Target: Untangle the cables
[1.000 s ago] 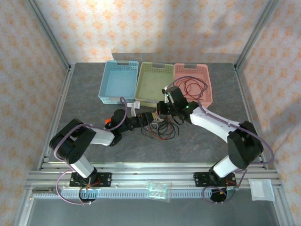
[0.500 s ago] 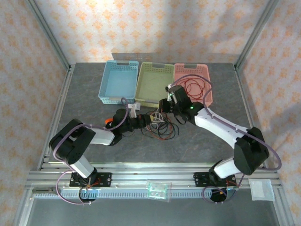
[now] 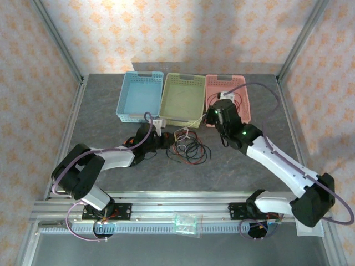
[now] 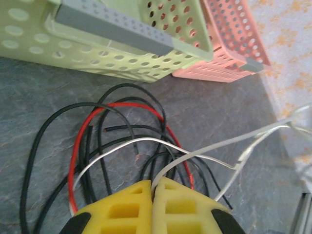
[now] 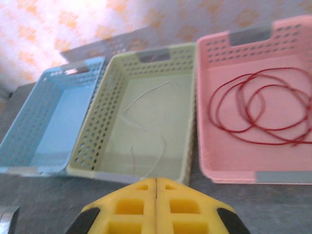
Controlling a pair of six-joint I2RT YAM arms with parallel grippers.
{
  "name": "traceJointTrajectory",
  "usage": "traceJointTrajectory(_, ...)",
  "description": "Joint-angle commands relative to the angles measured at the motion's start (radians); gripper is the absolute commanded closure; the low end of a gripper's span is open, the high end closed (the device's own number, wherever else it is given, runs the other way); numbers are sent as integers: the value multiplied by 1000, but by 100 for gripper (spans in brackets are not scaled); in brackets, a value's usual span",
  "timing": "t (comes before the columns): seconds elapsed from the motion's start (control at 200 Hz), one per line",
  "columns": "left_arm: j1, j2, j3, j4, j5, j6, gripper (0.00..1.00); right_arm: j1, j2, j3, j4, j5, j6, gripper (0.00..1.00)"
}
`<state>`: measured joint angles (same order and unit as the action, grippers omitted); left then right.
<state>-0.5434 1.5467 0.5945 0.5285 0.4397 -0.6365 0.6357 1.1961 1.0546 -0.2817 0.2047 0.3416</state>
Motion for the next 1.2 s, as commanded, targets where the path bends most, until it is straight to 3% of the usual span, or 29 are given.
traceJointTrajectory(0.0, -4, -36, 19, -56, -44, 34, 98, -4, -57, -7, -44, 229, 45, 100)
traceJointTrajectory(0.19, -5, -63, 24, -84, -60, 44, 100, -4, -80, -17, -81, 313, 88, 100)
traceJointTrajectory(0.486, -6, -215, 95, -175, -46, 86, 100, -4, -134, -48, 11, 131, 7, 100)
traceJointTrajectory(0.836, -7, -319, 346, -395, -48, 173, 100, -4, -250, -55, 28, 314, 11, 100)
traceJointTrajectory(0.946, -6, -329, 422, -443, -54, 194, 100, -4, -259, -64, 26, 320, 7, 100)
traceJointTrajectory(1.046, -6, -329, 490, -472, -52, 206, 100, -4, -262, -83, 48, 266, -9, 100)
traceJointTrajectory(1.197, -6, -314, 608, -508, -47, 220, 100, -4, -243, -115, 105, 67, -59, 100)
